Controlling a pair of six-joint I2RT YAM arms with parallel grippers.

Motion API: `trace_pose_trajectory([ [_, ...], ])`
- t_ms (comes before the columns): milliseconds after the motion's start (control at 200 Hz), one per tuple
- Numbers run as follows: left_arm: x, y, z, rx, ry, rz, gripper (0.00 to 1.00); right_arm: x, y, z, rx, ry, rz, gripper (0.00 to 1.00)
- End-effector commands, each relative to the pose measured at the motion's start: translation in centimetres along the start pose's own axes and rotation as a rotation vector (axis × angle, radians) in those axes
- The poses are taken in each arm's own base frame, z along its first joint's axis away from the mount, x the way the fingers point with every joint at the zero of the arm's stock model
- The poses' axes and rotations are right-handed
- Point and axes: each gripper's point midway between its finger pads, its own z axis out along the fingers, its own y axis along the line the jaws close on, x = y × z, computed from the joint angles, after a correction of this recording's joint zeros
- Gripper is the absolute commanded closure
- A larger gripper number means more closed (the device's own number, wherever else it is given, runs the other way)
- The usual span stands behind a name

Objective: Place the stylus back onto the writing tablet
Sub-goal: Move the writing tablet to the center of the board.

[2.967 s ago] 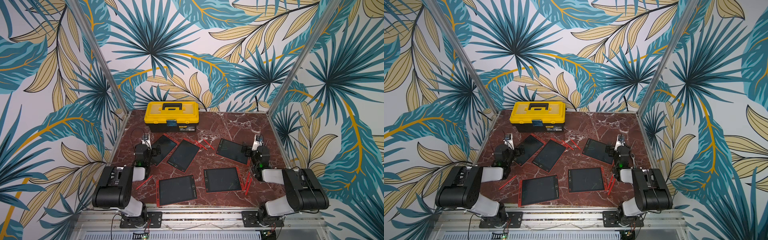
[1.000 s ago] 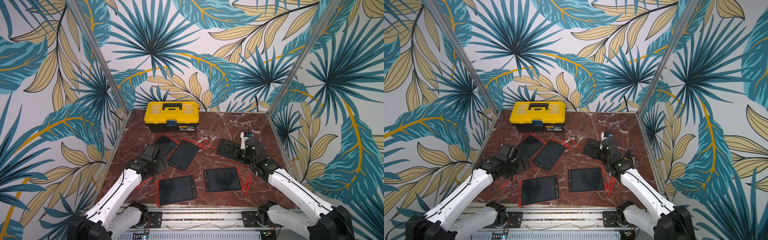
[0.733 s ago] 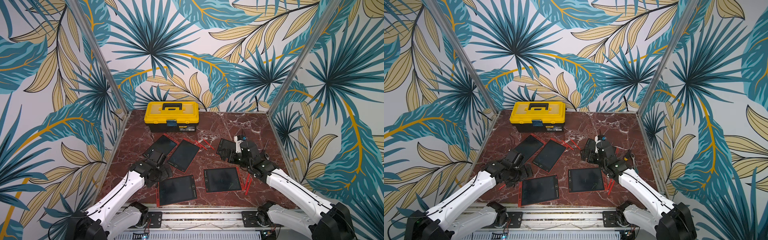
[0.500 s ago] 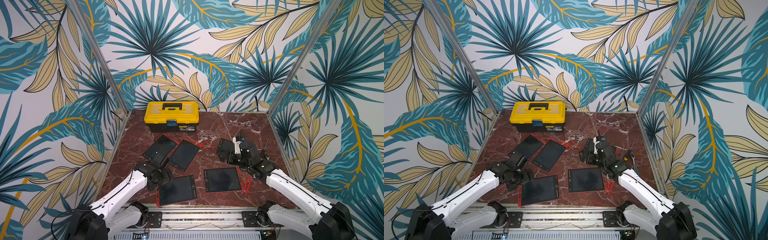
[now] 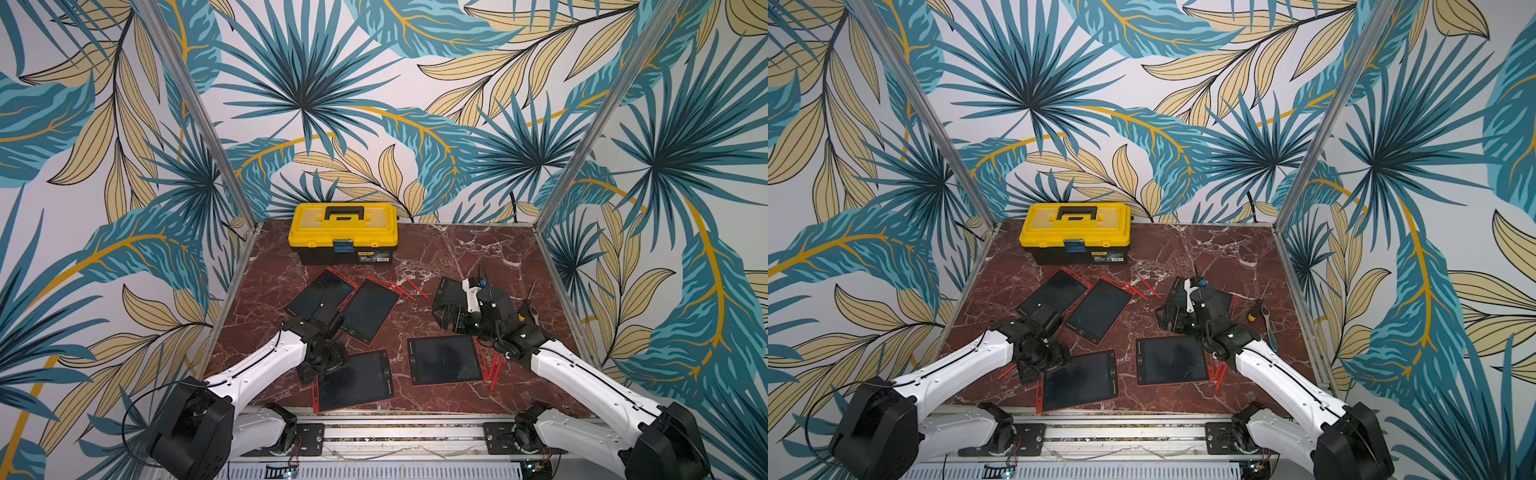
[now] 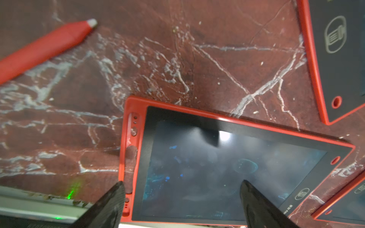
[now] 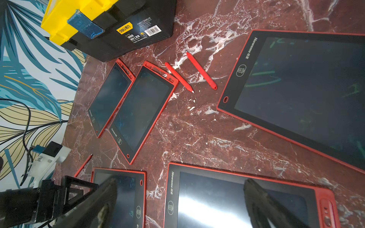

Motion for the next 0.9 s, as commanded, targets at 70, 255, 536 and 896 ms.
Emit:
trace_pose_trajectory([
  [70,0.3,0.2,1.1,-0.006,0.013,0.014,0.09,0.6,-0.1,-0.1,-0.008,-0.001,0.004,0.00],
  [255,0.0,0.3,1.8,-0.031,0.013,0.017,0.09,0.7,-0.2,-0.4,-0.002,0.001,-0.007,0.00],
  [536,-0.8,0.8,2.3,-0.079,-0.013,0.031,0.07,0.9,-0.4,-0.5,0.003,-0.001,-0.005,0.00],
  [896,-1.8,-0.1,3.3,-0.051,-0.016,0.015,0.05,0.9,-0.7,-0.9,0.010,-0.018,-0.003,0.00],
])
